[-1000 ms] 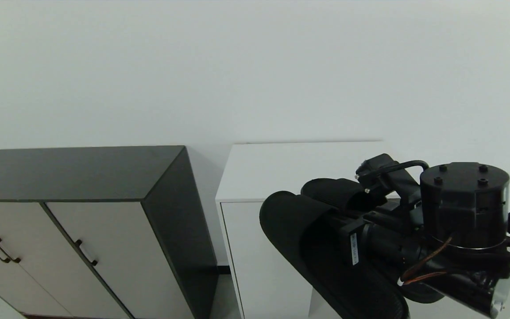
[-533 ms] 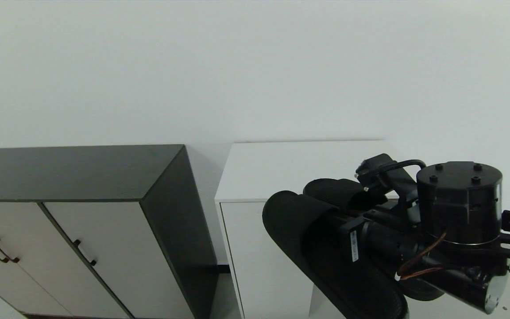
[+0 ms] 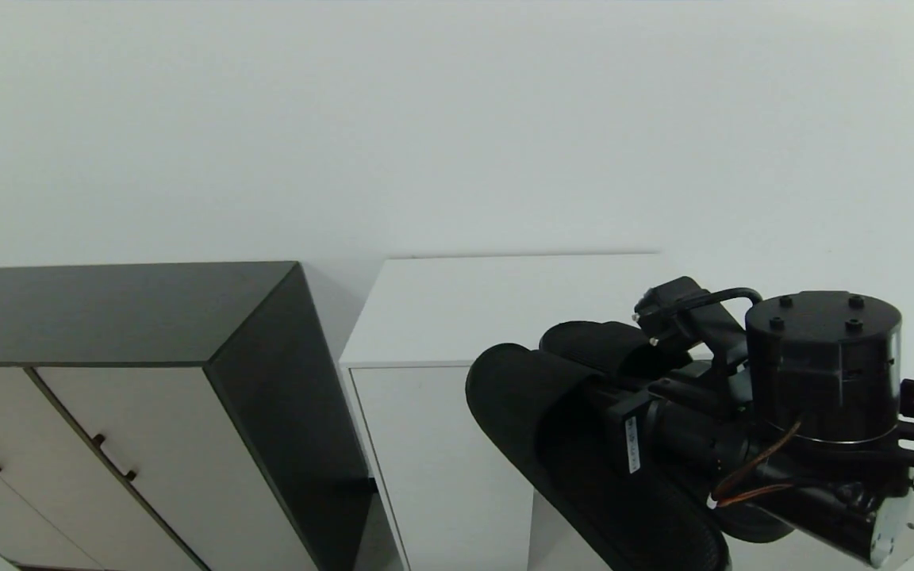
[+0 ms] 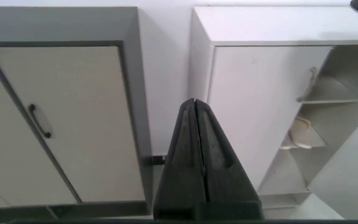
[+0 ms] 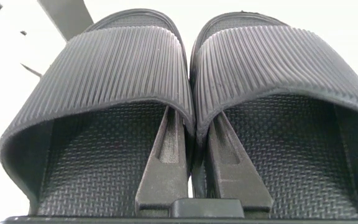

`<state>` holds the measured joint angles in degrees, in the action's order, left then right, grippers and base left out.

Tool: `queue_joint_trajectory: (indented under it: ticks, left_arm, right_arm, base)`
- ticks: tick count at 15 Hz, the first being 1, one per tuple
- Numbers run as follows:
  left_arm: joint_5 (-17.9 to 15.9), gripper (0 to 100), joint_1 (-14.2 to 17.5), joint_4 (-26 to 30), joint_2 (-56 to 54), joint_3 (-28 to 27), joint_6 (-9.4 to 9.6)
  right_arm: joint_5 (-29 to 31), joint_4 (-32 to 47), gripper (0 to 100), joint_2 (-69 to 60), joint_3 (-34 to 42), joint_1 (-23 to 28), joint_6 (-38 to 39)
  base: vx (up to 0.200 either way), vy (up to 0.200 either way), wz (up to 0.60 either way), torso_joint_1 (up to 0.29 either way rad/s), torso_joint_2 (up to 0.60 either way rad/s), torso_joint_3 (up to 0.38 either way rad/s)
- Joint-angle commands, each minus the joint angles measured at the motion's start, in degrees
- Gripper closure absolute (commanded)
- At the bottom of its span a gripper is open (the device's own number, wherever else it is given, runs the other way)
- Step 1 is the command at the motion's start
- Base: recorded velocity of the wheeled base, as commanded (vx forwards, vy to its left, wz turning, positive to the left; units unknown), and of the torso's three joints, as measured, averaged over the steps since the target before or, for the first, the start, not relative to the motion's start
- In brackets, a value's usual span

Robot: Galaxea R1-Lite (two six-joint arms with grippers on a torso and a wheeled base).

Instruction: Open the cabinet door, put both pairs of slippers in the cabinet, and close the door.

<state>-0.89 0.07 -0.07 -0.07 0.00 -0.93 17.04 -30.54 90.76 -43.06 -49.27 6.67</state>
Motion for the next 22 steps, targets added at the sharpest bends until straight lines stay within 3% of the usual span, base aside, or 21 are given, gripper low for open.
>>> queue_joint_trajectory:
  ticks: [1,8,22]
  left_arm:
    - [0.01,100,0.01,-0.01,0.07,0.0,-0.04]
    - [0.01,100,0.01,-0.01,0.07,0.0,-0.04]
    - [0.01,100,0.01,-0.01,0.07,0.0,-0.13]
  right_arm:
    - [0.01,-0.05,100,-0.06,0.08,-0.21,0.01]
    - [-0.17,-0.49,100,-0.85,1.05,-1.17,-0.08]
    - [-0.61,-3.3,100,-1.2,3.33,-1.79,-0.25]
  base:
    - [0.0,-0.2,0.0,0.002,0.0,0.002]
    - [0.0,-0.2,0.0,0.002,0.0,0.002]
    - [0.0,0.0,0.0,0.0,0.0,0.0]
